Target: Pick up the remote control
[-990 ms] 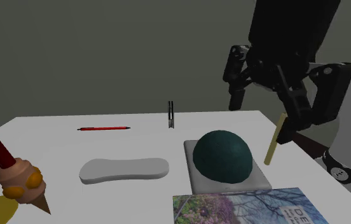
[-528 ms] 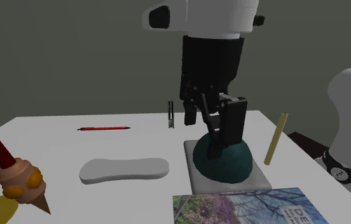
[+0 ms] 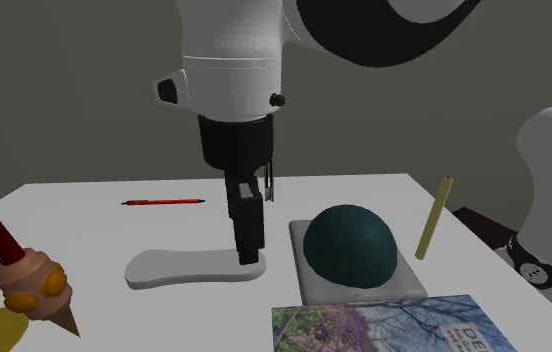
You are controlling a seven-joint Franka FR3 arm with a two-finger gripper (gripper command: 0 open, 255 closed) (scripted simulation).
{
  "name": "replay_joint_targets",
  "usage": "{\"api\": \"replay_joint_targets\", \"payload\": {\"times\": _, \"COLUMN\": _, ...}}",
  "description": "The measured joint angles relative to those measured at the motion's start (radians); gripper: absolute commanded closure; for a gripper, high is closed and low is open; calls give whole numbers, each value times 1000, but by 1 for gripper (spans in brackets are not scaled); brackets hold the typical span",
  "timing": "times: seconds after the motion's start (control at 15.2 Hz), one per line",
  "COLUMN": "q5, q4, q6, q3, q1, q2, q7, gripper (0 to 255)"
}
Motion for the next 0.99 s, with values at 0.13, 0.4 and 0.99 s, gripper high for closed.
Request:
{"api": "replay_joint_targets", "payload": {"times": 0.13, "q5": 16, "q4": 53, "q6": 17, "q3": -9, "q1": -12, "q2": 72, "q7": -5, "gripper": 0}}
{"api": "replay_joint_targets", "payload": {"times": 0.4, "q5": 51, "q4": 193, "q6": 21, "q3": -26, "q1": -47, "q2": 220, "q7": -23, "gripper": 0}}
{"api": "replay_joint_targets", "payload": {"times": 0.99, "q5": 77, "q4": 223, "q6": 97, "q3": -25, "q1": -66, "q2": 331, "q7": -31, "gripper": 0}}
